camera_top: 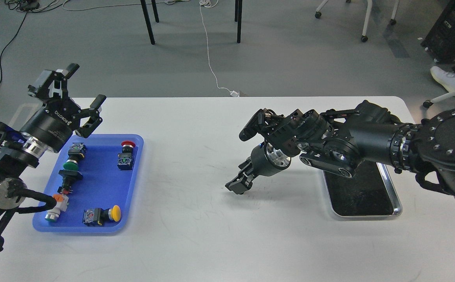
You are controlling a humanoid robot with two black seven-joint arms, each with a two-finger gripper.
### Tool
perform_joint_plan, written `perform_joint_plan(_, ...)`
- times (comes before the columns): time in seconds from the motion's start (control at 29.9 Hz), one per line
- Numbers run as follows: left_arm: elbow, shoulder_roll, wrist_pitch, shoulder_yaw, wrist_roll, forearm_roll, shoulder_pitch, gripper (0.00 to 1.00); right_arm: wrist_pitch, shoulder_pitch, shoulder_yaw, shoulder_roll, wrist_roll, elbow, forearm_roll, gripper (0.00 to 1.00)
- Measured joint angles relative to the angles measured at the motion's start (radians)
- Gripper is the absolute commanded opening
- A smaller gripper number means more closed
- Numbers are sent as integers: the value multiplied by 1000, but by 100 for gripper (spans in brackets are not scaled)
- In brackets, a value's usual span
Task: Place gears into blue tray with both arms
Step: 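Carry the black part toward the table center and release it, then withdraw the right gripper and reach the left gripper toward the part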
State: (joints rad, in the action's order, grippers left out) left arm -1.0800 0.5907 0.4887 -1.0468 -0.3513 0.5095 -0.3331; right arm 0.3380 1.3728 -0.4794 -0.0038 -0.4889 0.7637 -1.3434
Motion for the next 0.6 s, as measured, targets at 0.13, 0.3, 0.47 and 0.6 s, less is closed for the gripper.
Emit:
perform_joint_plan(0.13,-25,12,0,7,-23,167,-9,98,1,-14,96,-102,0,3,162,100)
perform_joint_plan(0.3,-140,12,0,24,-82,436,-14,98,8,-165,258,-274,1,5,505,100)
perform_joint_plan(0.47,-273,0,0,79,-123,794,-30,98,69,-403,536,-378,0,17,835,100)
perform_joint_plan(0.6,-320,-38,0,246,-136,1086,-137,98,141,-583,752,-437,0,18,970,100)
